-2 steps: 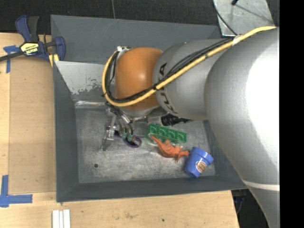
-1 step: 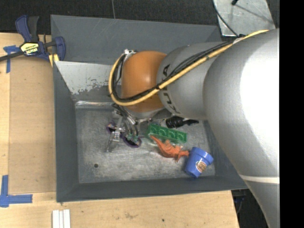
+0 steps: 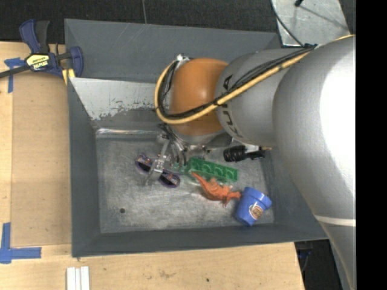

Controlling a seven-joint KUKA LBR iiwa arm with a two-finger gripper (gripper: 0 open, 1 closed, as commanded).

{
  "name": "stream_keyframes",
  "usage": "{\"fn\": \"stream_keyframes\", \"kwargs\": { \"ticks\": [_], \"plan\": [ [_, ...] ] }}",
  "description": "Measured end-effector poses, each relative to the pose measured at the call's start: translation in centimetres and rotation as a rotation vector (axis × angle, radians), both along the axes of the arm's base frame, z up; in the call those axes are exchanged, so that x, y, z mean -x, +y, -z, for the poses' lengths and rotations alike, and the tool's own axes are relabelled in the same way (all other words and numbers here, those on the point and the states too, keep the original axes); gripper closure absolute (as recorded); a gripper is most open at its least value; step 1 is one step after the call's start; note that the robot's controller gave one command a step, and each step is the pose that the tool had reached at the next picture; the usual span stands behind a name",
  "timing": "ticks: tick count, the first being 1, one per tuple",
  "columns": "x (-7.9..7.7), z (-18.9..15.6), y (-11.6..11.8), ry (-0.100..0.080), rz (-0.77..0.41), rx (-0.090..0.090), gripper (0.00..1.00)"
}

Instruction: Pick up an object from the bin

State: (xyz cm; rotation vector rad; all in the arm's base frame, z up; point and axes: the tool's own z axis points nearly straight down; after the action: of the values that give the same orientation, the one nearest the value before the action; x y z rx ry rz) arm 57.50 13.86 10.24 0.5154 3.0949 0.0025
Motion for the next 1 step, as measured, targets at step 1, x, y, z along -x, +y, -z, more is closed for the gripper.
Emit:
{"fn": "stream_keyframes", "kwargs": {
  "ticks": [1],
  "plan": [
    [-0.37, 2.87, -0.94, 0.002, 0.072, -0.001, 0.00]
  ]
}}
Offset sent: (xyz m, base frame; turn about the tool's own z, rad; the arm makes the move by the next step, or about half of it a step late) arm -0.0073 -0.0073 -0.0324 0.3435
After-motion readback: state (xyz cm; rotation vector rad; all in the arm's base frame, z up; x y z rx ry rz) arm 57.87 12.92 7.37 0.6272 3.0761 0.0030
